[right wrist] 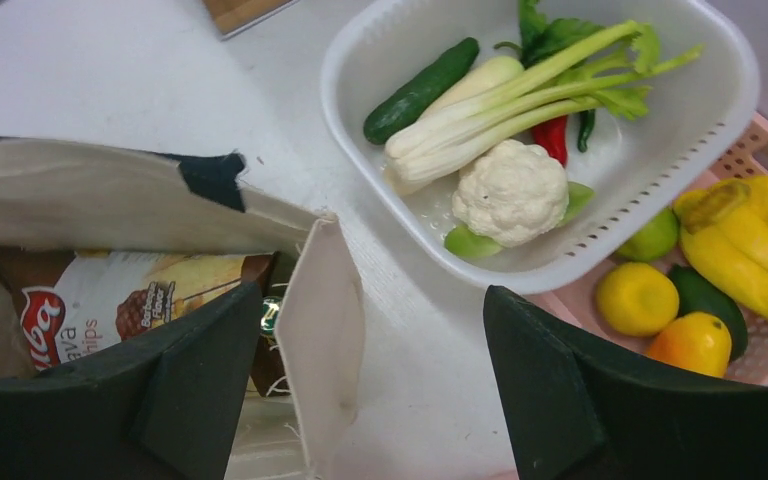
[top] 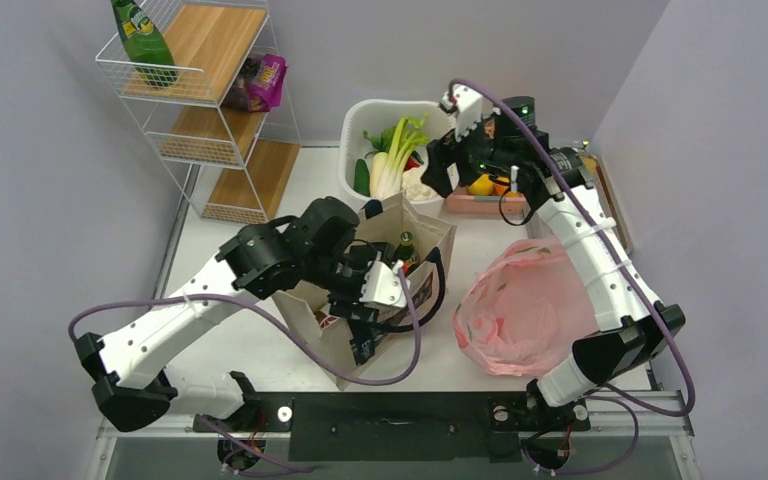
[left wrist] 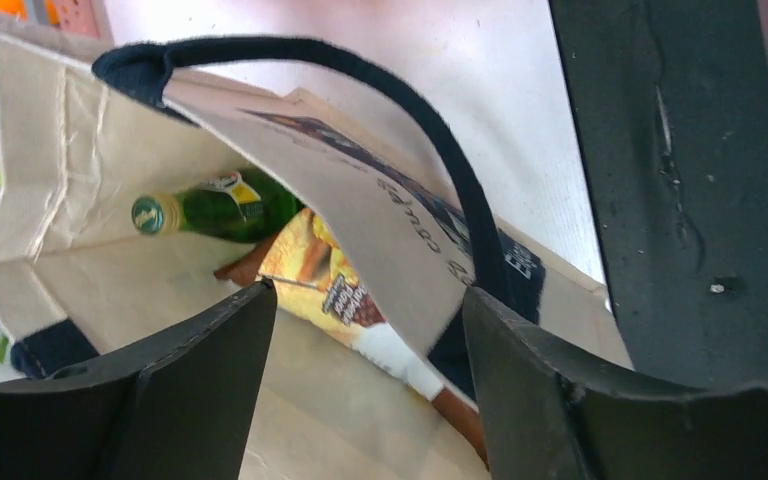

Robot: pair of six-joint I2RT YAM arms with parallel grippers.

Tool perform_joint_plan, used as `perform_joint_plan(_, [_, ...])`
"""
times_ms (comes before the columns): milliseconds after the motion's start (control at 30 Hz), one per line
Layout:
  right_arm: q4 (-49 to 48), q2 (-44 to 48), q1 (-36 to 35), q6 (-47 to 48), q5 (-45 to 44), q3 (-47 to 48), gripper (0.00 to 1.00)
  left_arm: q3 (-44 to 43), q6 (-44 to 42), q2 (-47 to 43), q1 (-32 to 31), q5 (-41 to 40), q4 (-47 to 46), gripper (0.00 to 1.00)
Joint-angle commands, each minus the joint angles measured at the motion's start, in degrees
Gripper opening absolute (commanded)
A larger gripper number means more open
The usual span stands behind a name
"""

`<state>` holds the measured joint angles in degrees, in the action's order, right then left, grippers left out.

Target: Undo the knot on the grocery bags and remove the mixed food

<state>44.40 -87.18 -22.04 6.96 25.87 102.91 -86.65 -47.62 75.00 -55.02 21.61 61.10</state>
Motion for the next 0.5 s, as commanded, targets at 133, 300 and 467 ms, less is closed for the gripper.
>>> perform_joint_plan(133, [1.9,-2.7,-12.0,17.5,-0.8,3.4,0.78,-6.7,12.5,-10.0,15.2,6.0,3.9,0.68])
perform_joint_plan(300, [2.5,-7.2,-14.8,23.7,-3.2,4.8,0.79,-5.1,19.9,-11.9,31.2,1.5,-0.2,0.68])
perform_joint_plan(467, [5.2,-12.6,-15.3,24.9,-8.6,7.9,0.78,0.7,21.6,-12.6,35.0,-5.3,2.1,0.68])
